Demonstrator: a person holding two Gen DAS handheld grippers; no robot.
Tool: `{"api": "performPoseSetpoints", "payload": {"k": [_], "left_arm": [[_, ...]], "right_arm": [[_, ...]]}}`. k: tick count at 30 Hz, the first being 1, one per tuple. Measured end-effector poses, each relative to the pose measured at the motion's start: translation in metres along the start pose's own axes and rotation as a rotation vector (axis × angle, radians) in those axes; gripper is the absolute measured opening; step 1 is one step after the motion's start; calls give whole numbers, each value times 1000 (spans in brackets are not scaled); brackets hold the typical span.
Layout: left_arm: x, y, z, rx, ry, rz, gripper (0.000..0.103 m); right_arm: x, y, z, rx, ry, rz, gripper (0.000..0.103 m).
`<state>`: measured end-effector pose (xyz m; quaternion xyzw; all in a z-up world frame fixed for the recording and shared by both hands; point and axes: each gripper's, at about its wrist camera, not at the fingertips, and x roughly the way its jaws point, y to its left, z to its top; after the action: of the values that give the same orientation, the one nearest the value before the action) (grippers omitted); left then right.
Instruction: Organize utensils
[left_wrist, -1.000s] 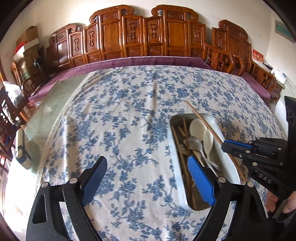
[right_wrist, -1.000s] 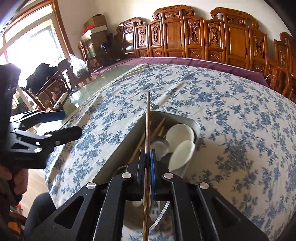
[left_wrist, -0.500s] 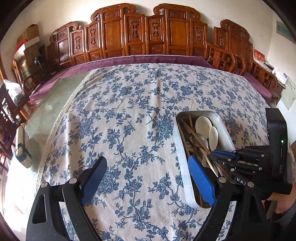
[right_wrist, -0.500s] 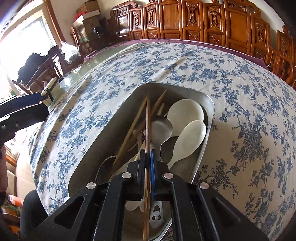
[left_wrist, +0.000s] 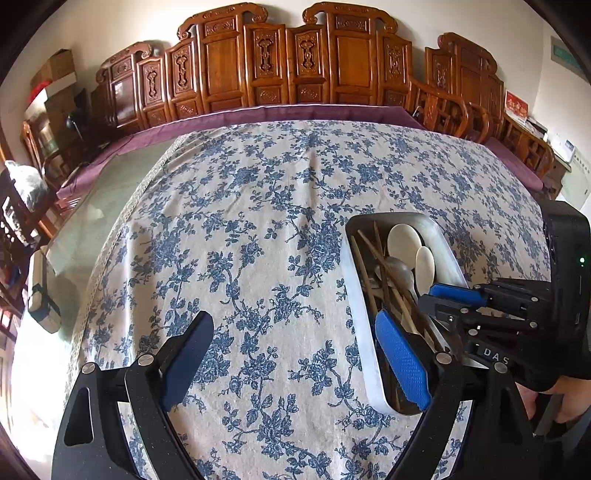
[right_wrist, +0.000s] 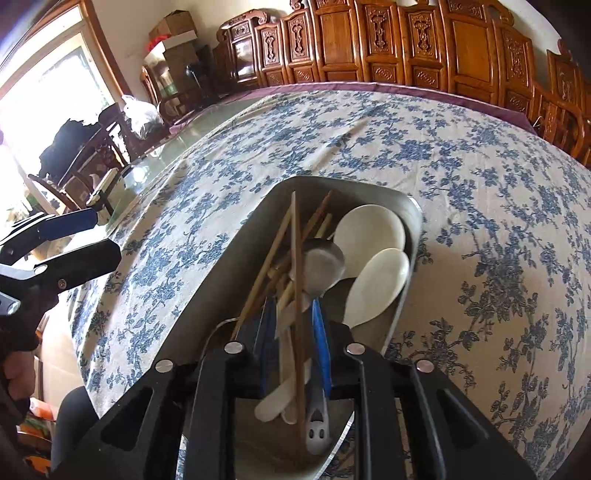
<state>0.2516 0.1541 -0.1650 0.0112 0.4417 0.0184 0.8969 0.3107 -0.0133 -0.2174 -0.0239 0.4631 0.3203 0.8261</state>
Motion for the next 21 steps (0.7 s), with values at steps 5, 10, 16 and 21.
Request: {"api": "performPoseSetpoints", "payload": {"k": [5, 10, 16, 21], "left_arm": [[-3, -7, -1, -3, -2, -7, 86], [-10, -22, -1, 1, -12, -17, 86], [-27, -44, -4, 4, -33, -41, 88], [-49, -66, -10, 15, -56, -59, 95]], "right_arm": [[-20, -4, -6, -13, -45, -24, 22], [-55, -9, -14, -14, -106, -74, 28], [-104, -20, -31, 33, -169, -140, 59], [-148, -25, -47, 58, -231, -229, 92]]}}
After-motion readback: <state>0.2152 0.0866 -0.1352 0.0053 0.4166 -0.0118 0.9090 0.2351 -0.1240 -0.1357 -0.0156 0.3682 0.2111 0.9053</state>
